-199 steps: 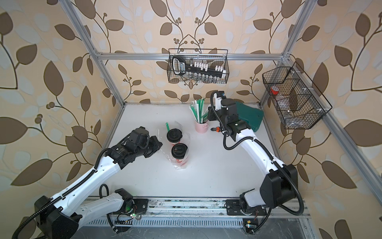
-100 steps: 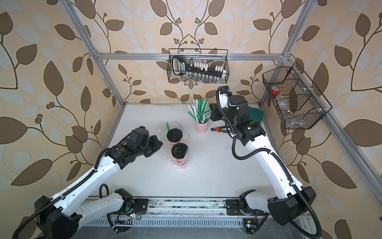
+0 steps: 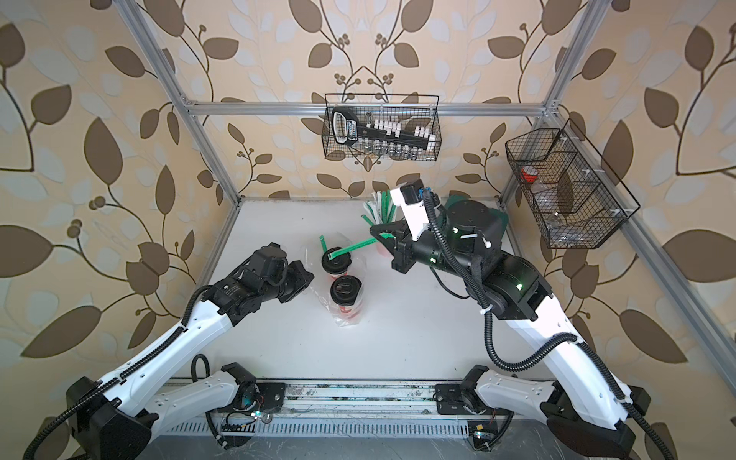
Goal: Pack milk tea into plastic carrier bags
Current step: Place the straw in the plastic carrier bag.
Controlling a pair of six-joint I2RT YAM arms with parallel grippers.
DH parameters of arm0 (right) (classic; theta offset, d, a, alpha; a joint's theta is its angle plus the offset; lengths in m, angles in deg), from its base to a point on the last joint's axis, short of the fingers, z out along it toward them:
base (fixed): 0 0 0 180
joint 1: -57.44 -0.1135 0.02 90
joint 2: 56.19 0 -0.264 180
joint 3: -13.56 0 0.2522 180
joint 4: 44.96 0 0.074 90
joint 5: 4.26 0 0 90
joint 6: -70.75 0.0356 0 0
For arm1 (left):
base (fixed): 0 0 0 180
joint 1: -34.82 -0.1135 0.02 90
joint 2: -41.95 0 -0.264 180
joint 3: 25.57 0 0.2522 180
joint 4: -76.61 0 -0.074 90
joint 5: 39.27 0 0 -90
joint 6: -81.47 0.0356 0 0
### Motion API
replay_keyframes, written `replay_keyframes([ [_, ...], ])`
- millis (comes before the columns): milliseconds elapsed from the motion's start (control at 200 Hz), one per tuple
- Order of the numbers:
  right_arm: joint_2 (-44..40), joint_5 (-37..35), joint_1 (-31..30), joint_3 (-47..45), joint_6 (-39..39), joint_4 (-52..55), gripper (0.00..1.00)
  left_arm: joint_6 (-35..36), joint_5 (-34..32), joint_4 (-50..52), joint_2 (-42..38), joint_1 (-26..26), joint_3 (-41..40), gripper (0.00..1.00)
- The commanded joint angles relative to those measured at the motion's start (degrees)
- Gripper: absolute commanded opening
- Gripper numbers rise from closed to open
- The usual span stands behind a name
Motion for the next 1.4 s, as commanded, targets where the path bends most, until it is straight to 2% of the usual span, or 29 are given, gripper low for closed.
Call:
replay_keyframes([
  [0,2.34,-1.02,-4.4,0.91,-0.97,5.26,0.0,-0.27,0.32,-0.88,-0.73,-0.54,0.17,0.0],
  [150,5.87,-3.07,-8.64,2.71,-2.32,11.67,0.0,-0.22,0.26,-0.66,-1.01,-0.54,0.39,0.0],
  [240,6.47,-2.03,-8.84,2.59,-2.58,12.98,0.0,-0.23,0.22,-0.64,-1.26,-0.54,0.47,0.0],
  [465,8.44,-7.07,-9.42,2.15,-3.72,15.58,0.0,-0.12,0.4,-0.65,-1.55,-0.54,0.75,0.0],
  [925,10.26,-10.93,-10.5,-0.23,-5.65,12.88,0.0,-0.49,1.19,-1.37,-1.1,-0.56,0.74,0.0],
  [1055,10.09,-11.08,-11.51,-2.48,-9.29,10.92,0.0,-0.99,1.19,-1.56,-0.97,-0.59,0.65,0.0],
  [1175,10.94,-14.48,-11.59,-3.95,-10.11,10.4,0.0,-0.93,1.26,-1.59,-0.84,-0.59,0.65,0.0],
  [1395,10.35,-13.86,-12.61,-7.04,-11.45,6.8,0.0,-0.86,1.1,-1.24,-0.93,-0.55,0.65,0.0],
])
